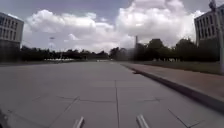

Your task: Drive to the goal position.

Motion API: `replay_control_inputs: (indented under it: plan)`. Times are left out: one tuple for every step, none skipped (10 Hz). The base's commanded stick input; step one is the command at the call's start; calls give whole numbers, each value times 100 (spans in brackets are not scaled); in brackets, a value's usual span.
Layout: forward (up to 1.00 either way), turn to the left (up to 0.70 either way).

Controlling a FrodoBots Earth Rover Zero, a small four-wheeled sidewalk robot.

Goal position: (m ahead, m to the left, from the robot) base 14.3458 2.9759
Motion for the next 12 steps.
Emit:
replay_control_inputs:
  plan:
    - [70, 0]
    - [70, 0]
    - [70, 0]
    - [70, 0]
    - [70, 0]
    - [70, 0]
    - [70, 0]
    - [70, 0]
    - [70, 0]
    - [70, 0]
    - [70, 0]
    - [70, 0]
